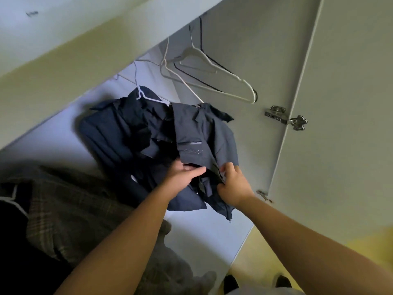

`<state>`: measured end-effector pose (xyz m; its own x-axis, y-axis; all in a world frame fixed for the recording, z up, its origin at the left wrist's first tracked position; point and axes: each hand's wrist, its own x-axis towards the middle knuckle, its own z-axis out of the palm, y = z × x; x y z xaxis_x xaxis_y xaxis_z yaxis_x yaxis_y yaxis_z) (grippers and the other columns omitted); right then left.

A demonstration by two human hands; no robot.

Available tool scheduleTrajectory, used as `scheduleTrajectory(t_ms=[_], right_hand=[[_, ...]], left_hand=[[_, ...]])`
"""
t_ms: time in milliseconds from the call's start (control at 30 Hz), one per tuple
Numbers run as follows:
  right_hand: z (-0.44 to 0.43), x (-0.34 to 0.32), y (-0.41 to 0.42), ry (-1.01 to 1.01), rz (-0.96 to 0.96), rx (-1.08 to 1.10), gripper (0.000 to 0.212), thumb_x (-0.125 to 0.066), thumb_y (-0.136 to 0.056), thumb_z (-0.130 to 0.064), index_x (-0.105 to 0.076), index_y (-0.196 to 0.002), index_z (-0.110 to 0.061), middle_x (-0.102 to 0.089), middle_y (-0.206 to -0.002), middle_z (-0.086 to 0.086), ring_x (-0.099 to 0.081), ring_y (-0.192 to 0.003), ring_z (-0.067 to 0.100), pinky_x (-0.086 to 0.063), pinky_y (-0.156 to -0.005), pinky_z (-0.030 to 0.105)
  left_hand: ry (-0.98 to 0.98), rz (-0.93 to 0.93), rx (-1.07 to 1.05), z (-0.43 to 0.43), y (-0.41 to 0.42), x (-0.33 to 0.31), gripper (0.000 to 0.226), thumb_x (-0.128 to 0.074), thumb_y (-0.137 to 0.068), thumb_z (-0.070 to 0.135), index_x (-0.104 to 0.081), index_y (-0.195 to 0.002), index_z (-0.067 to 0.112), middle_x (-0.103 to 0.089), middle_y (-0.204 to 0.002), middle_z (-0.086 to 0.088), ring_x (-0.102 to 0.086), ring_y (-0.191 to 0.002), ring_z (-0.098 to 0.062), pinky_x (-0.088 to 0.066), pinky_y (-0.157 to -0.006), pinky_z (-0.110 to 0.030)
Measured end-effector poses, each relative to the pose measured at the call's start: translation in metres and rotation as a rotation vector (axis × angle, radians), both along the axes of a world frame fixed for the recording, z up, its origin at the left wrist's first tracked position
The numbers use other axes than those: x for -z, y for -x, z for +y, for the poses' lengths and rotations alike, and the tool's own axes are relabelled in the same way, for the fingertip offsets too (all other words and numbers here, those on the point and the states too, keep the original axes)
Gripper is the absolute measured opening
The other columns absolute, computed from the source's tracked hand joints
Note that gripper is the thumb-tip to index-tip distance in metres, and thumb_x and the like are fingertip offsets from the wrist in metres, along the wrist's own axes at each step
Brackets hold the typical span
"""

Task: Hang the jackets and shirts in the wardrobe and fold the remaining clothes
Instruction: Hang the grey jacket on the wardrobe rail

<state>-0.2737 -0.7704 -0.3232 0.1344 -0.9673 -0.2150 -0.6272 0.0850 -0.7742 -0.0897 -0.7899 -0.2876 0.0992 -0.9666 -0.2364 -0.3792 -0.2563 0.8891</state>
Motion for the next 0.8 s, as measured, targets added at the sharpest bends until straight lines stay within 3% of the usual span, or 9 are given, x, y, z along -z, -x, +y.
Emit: scheduleTrajectory(t_ms=[100,167,233,300,367,533,667,733,800], right_hand=[[-0.003,0.008,0.001,-0.058,0.019,0.014,0.053,-0.054,-0.080,-0.039,-0.044,-0.126,-0.015,-0.047,-0.127,0.014,-0.054,-0.110,0.038,-0.047,-0.091,0.040],[-0.006,0.015,0.001,-0.086,0.050,0.017,0.054,-0.063,-0.086,-0.028,-0.040,-0.134,-0.018,-0.045,-0.133,0.013,-0.056,-0.114,0.038,-0.049,-0.093,0.040],[-0.007,0.021,0.000,-0.108,0.070,0.019,0.064,-0.069,-0.085,-0.031,-0.037,-0.140,-0.020,-0.045,-0.136,0.012,-0.056,-0.116,0.036,-0.051,-0.094,0.042],[-0.005,0.025,-0.002,-0.122,0.085,0.012,0.076,-0.073,-0.083,-0.041,-0.032,-0.145,-0.023,-0.046,-0.138,0.010,-0.056,-0.118,0.034,-0.052,-0.093,0.043],[-0.004,0.030,-0.008,-0.151,0.099,-0.024,0.084,-0.073,-0.082,-0.050,-0.028,-0.148,-0.024,-0.048,-0.137,0.010,-0.056,-0.118,0.032,-0.050,-0.089,0.038],[0.002,0.037,-0.026,-0.164,0.115,-0.063,0.065,-0.058,-0.093,-0.054,-0.031,-0.144,-0.024,-0.058,-0.126,0.011,-0.060,-0.110,0.035,-0.046,-0.081,0.037],[0.001,0.032,-0.029,-0.099,0.074,-0.035,0.029,-0.043,-0.104,-0.030,-0.050,-0.130,-0.018,-0.067,-0.105,0.012,-0.064,-0.093,0.034,-0.053,-0.084,0.042],[0.000,0.026,-0.028,-0.119,0.006,-0.055,0.029,-0.042,-0.106,-0.034,-0.057,-0.119,-0.012,-0.068,-0.102,0.013,-0.065,-0.093,0.034,-0.053,-0.084,0.041],[0.000,0.019,-0.025,-0.156,-0.081,-0.044,0.038,-0.041,-0.107,-0.041,-0.058,-0.115,-0.008,-0.069,-0.103,0.013,-0.065,-0.096,0.032,-0.053,-0.085,0.041]], left_hand=[[0.083,0.034,-0.090,-0.007,0.019,-0.003,0.008,-0.079,-0.088,0.019,-0.072,-0.089,0.022,-0.078,-0.090,0.011,-0.073,-0.086,-0.005,-0.057,-0.078,-0.022],[0.098,0.004,-0.160,-0.016,0.025,-0.010,0.007,-0.073,-0.093,0.020,-0.067,-0.097,0.020,-0.074,-0.103,-0.001,-0.072,-0.089,-0.018,-0.061,-0.086,-0.041],[0.208,-0.159,-0.138,-0.018,0.029,-0.021,0.022,-0.066,-0.095,0.018,-0.060,-0.115,0.012,-0.069,-0.118,-0.014,-0.069,-0.098,-0.030,-0.060,-0.087,-0.047],[0.411,-0.409,-0.086,-0.013,0.031,-0.031,0.031,-0.058,-0.093,0.021,-0.051,-0.121,0.013,-0.069,-0.115,-0.017,-0.065,-0.098,-0.035,-0.056,-0.081,-0.038],[0.569,-0.502,-0.094,-0.008,0.032,-0.047,0.030,-0.053,-0.089,0.023,-0.047,-0.117,0.018,-0.071,-0.104,-0.015,-0.061,-0.090,-0.035,-0.047,-0.069,-0.035],[0.647,-0.371,-0.121,-0.006,0.033,-0.075,0.032,-0.060,-0.098,0.022,-0.054,-0.130,0.021,-0.060,-0.093,0.027,-0.057,-0.086,0.008,-0.033,-0.069,0.006],[0.592,-0.201,-0.046,-0.001,0.029,-0.078,0.039,-0.067,-0.090,0.023,-0.053,-0.124,0.037,-0.069,-0.094,0.023,-0.064,-0.087,0.010,-0.044,-0.077,-0.003],[0.445,-0.091,0.063,0.001,0.021,-0.069,0.047,-0.067,-0.079,0.017,-0.053,-0.118,0.039,-0.072,-0.098,0.016,-0.070,-0.087,-0.002,-0.051,-0.073,-0.012],[0.311,-0.139,0.128,0.008,0.010,-0.051,0.040,-0.062,-0.075,0.015,-0.054,-0.108,0.036,-0.071,-0.095,0.012,-0.068,-0.081,-0.006,-0.051,-0.069,-0.014]])
